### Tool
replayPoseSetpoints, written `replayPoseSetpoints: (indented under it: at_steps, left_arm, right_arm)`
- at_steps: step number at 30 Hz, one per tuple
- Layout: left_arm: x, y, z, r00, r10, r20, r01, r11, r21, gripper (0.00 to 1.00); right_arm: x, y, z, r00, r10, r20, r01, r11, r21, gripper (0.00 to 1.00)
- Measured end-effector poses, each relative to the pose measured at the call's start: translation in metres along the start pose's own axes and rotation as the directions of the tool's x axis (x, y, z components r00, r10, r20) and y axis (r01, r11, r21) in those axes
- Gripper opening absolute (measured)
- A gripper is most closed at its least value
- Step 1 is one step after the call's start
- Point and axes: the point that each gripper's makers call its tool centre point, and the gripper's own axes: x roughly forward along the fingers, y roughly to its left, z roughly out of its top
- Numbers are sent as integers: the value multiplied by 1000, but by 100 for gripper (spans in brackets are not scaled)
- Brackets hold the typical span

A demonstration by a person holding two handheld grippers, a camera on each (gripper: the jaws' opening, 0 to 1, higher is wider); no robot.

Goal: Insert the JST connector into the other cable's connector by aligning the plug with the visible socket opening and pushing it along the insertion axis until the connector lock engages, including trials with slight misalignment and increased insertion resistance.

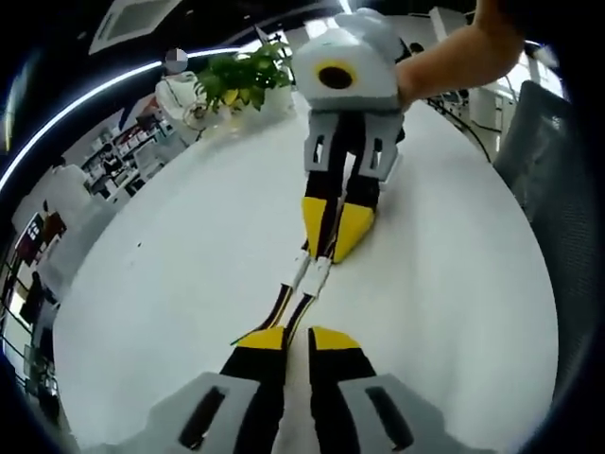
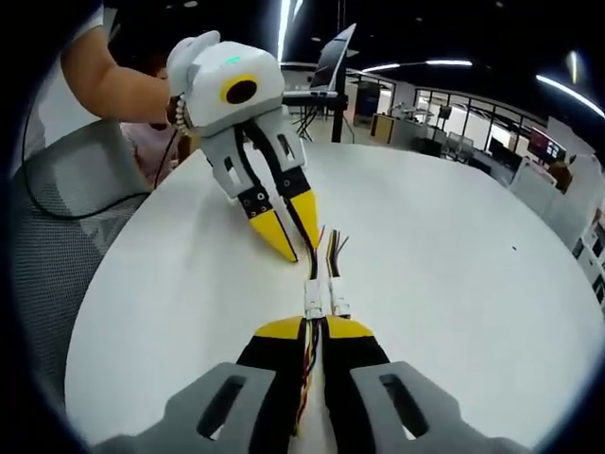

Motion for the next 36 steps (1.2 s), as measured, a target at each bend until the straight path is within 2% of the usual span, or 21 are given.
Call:
replayPoseSetpoints:
  at_steps: [2,6,10,25,28,32,36]
  left_arm:
    - [1,0,0,1000,-2,1,2,1000,-1,1]
    - [2,3,0,1000,-11,14,11,998,-67,1]
    - [2,1,1,1000,-11,13,12,999,-53,1]
    - [1,-1,2,1000,11,8,-10,996,-90,0]
    - [2,-9,4,1000,-23,20,25,992,-120,3]
    - [1,-6,2,1000,-3,12,4,992,-130,10]
    - [-1,-15,4,999,-31,23,34,989,-147,10]
  right_arm:
    - [0,0,0,1000,1,-2,-1,1000,-4,5]
    - [1,0,0,1000,2,4,-3,1000,14,5]
    - [1,0,1,1000,2,2,-2,1000,9,5]
    - [-3,-2,-2,999,-23,-32,22,1000,-13,5]
    - [-7,-1,-1,999,-27,-35,27,1000,-16,6]
    - [-16,0,4,999,-39,-25,39,999,-12,7]
    - [-25,-3,11,998,-59,-1,59,998,14,9]
